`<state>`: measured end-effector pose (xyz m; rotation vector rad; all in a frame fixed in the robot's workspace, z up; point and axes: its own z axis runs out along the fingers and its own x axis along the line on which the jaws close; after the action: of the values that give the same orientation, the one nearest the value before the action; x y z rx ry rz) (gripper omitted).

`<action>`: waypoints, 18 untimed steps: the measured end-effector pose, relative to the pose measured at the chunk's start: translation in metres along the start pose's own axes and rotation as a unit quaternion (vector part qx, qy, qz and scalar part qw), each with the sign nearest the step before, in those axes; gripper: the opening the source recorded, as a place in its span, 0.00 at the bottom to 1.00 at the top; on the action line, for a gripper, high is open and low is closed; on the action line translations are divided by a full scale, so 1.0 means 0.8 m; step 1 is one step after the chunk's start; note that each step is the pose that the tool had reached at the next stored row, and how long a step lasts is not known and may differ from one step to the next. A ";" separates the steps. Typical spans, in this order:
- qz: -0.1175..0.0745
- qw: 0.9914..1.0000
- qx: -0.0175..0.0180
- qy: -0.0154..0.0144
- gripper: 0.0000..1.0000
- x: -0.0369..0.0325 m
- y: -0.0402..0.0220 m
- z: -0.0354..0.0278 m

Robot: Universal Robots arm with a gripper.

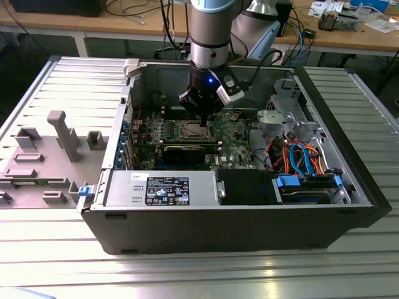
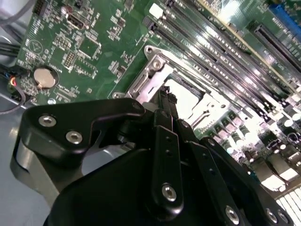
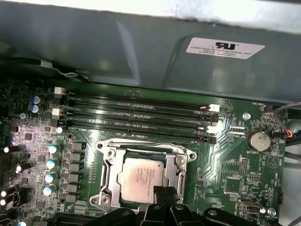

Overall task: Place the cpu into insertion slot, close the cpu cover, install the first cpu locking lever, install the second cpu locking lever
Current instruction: 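Install the second cpu locking lever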

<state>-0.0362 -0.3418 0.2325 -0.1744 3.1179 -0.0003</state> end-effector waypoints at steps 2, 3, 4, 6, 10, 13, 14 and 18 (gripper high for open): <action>0.000 1.000 0.000 0.000 0.11 0.0002 -0.0015 -0.0062; 0.000 1.000 0.000 0.000 0.11 0.0002 -0.0019 -0.0086; 0.000 1.000 0.000 0.000 0.11 0.0001 -0.0024 -0.0115; 0.000 1.000 0.000 0.000 0.11 0.0003 -0.0047 -0.0143; 0.000 1.000 -0.002 0.001 0.11 0.0017 -0.0170 -0.0149; 0.000 1.000 -0.007 0.003 0.11 0.0023 -0.0218 -0.0151; 0.000 1.000 -0.009 0.005 0.11 0.0023 -0.0222 -0.0152; 0.001 1.000 -0.020 0.017 0.11 0.0025 -0.0242 -0.0151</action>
<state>-0.0363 -0.3612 0.2445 -0.1753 3.1545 0.0605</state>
